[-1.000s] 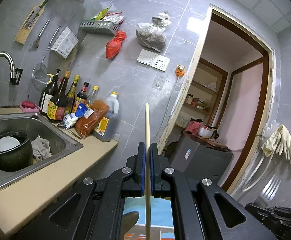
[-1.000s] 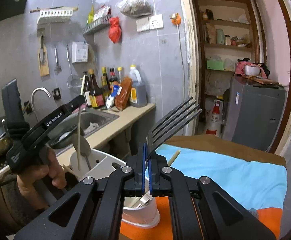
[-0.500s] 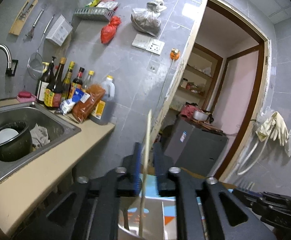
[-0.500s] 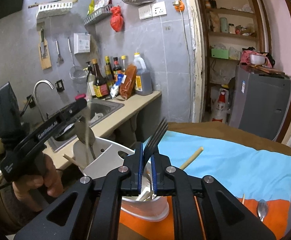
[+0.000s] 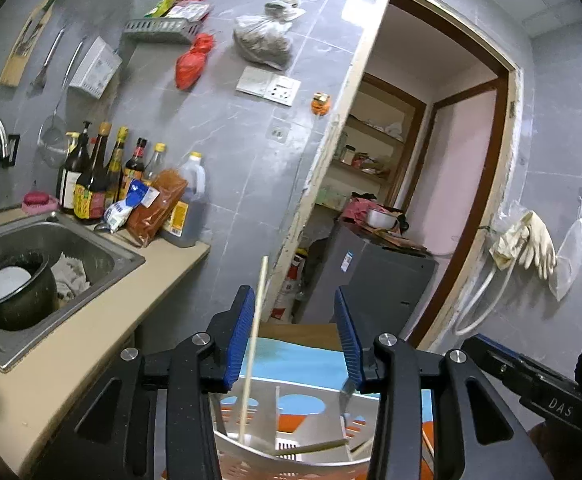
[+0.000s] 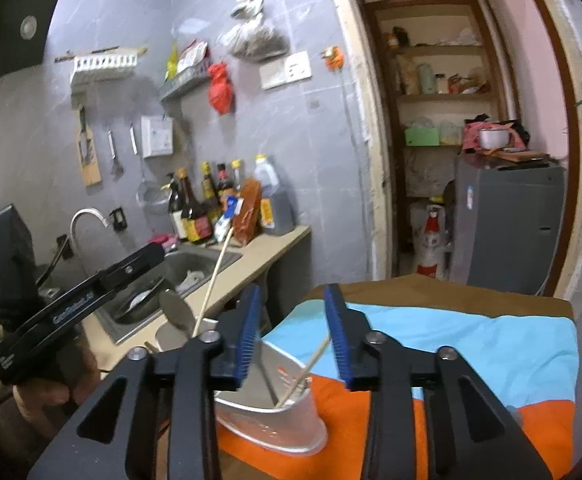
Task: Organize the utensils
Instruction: 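Open both tools to drop the chopstick and forks into the white holder, then move both tools back down to the remaining utensils on the cloth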
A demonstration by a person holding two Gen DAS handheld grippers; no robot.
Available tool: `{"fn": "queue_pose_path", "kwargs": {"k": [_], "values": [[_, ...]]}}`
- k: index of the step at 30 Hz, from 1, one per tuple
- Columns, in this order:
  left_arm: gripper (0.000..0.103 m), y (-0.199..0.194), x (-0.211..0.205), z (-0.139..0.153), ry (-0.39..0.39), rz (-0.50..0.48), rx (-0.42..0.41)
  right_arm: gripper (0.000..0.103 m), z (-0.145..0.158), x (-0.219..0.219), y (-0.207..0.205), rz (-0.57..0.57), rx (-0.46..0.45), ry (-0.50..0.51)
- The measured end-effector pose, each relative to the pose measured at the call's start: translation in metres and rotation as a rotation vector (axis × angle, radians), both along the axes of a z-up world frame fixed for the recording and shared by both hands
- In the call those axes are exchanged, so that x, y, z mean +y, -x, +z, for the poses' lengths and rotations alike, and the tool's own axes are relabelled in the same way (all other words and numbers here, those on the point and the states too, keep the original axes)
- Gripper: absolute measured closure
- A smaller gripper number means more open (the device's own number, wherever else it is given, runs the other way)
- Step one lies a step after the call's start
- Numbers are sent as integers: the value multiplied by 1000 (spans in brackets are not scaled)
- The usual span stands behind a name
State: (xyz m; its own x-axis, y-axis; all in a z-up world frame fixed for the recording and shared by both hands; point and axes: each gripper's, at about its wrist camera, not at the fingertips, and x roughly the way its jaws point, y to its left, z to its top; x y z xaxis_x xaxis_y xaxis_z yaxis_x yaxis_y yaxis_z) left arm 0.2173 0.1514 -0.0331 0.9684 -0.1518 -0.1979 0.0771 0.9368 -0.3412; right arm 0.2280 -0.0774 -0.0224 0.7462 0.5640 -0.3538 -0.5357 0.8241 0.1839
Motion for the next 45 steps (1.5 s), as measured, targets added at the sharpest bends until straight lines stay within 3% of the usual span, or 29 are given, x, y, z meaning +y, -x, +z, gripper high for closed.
{"fn": "queue_pose_path", "kwargs": {"k": [3, 4, 6, 9, 11, 15, 20, 23, 34, 45], "values": [[56, 3, -10, 6, -11, -5, -9, 59, 3, -13, 4, -37, -15, -12], [54, 5, -15, 8, -14, -7, -13, 51, 3, -17, 5, -49, -21, -15], [49, 6, -23, 12, -24, -12, -17, 49, 6, -26, 9, -74, -35, -21], [31, 9, -39, 19, -53, -3, -25, 40, 9, -42, 14, -117, -52, -24], [22, 13, -52, 22, -69, 5, -33, 27, 11, -52, 16, -139, -63, -28], [11, 15, -77, 24, -116, 26, -30, 20, 14, -79, 23, -190, -91, -27], [8, 19, -114, 24, -183, 26, -35, 4, 16, -115, 30, -243, -118, -34], [8, 18, -135, 20, -206, 8, -26, 0, 16, -133, 34, -265, -128, -38], [8, 19, -202, -11, -236, -26, 40, 0, -3, -194, 35, -305, -111, -11], [8, -5, -242, -69, -244, -46, 229, 0, -51, -232, 11, -288, 30, 29]]}}
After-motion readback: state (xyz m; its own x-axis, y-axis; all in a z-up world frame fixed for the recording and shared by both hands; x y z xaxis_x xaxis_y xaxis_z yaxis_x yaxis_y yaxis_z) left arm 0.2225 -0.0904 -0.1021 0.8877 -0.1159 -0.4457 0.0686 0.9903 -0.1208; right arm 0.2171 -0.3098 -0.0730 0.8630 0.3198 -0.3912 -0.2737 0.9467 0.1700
